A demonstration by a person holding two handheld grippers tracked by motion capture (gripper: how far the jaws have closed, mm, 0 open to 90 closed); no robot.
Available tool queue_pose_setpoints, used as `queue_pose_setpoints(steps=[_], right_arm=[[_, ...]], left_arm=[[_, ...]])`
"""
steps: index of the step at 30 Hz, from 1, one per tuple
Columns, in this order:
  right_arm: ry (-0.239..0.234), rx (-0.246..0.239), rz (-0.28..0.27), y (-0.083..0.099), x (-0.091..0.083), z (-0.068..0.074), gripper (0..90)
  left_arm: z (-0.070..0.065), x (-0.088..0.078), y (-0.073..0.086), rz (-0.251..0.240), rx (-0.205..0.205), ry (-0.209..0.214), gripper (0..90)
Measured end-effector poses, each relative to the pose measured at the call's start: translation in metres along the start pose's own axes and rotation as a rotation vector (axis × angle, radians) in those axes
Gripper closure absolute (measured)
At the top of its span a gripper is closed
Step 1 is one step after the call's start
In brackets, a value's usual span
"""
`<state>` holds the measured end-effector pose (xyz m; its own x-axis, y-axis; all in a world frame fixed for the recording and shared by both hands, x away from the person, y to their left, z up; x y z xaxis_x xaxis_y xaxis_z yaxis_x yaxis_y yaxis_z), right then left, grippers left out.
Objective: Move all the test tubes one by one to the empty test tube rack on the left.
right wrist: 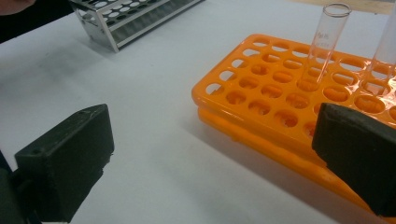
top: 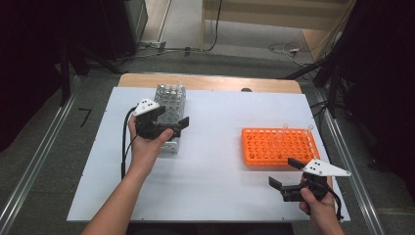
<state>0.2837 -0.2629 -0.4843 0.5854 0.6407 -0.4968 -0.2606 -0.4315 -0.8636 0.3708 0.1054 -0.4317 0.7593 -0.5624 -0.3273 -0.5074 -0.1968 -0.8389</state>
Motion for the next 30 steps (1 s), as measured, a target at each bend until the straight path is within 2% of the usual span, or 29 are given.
queue_pose_setpoints(steps=[3,9,14,22,24,26,30], right_arm=[[0.010,-0.005,0.009,0.000,0.002,-0.001,0.0],[0.023,0.006,0.006,-0.004,0.004,-0.008,0.0],[0.036,0.014,0.004,-0.010,0.008,-0.017,0.0],[0.041,0.010,0.016,-0.019,0.017,-0.028,0.0],[0.045,0.015,0.025,-0.020,0.022,-0.031,0.0],[0.049,0.019,0.035,-0.019,0.026,-0.035,0.0],[0.060,0.035,0.046,-0.019,0.034,-0.043,2.7]], left_arm=[[-0.007,-0.011,0.009,-0.006,0.021,0.004,0.0],[-0.018,-0.029,0.025,-0.017,0.027,0.022,0.0],[-0.028,-0.041,0.036,-0.015,0.061,0.022,0.0],[-0.042,-0.053,0.053,-0.013,0.067,0.055,0.0],[-0.044,-0.056,0.058,-0.012,0.050,0.063,0.0],[-0.045,-0.059,0.063,-0.004,0.056,0.063,0.0],[-0.047,-0.064,0.071,0.005,0.041,0.074,0.0]])
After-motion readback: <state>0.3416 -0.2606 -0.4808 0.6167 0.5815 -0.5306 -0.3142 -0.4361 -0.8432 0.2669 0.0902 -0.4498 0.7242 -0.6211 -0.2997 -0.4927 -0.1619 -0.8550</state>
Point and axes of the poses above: each handheld gripper's, and its own axes: x roughly forward along the jaws, y roughly out of its underside, z roughly to its left, the point moved 7 cm from there along x, roughly forward along the jaws, and after that the axes turned 13 degrees about -x, right-handed, at the moved point
